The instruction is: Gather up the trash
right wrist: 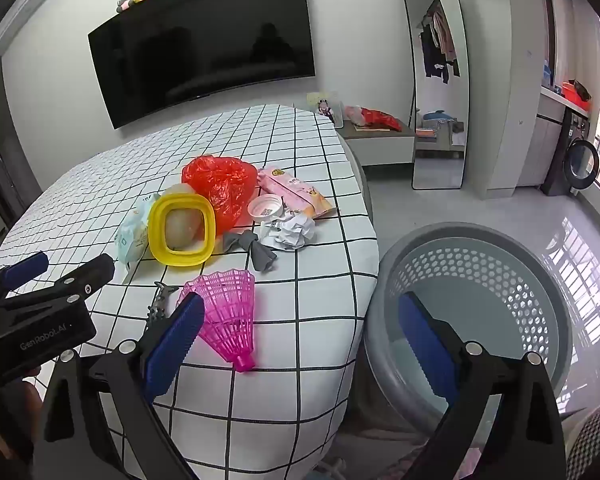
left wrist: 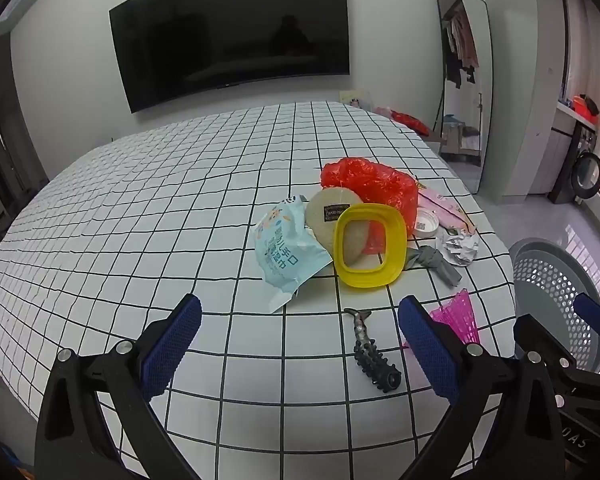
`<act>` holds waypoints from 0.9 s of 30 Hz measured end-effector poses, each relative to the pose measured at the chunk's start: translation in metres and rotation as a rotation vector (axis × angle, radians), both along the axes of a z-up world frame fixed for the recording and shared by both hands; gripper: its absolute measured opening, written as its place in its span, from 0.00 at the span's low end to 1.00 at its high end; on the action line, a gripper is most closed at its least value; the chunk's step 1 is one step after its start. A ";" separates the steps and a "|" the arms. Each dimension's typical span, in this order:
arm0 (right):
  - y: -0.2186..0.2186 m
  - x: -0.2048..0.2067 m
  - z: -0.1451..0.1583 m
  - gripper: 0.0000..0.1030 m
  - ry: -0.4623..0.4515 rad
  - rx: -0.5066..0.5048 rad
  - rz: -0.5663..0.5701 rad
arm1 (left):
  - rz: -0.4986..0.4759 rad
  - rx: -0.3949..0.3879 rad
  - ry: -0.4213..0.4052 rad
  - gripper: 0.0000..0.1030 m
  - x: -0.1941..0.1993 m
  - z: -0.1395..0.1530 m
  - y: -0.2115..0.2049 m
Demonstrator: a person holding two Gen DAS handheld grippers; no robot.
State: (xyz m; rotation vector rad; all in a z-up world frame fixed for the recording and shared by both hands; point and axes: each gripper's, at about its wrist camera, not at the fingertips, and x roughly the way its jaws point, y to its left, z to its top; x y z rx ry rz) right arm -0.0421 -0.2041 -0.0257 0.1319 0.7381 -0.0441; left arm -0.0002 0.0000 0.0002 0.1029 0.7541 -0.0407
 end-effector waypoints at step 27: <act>-0.004 -0.010 -0.003 0.90 0.004 -0.006 -0.021 | -0.022 -0.003 -0.007 0.94 -0.010 0.006 -0.007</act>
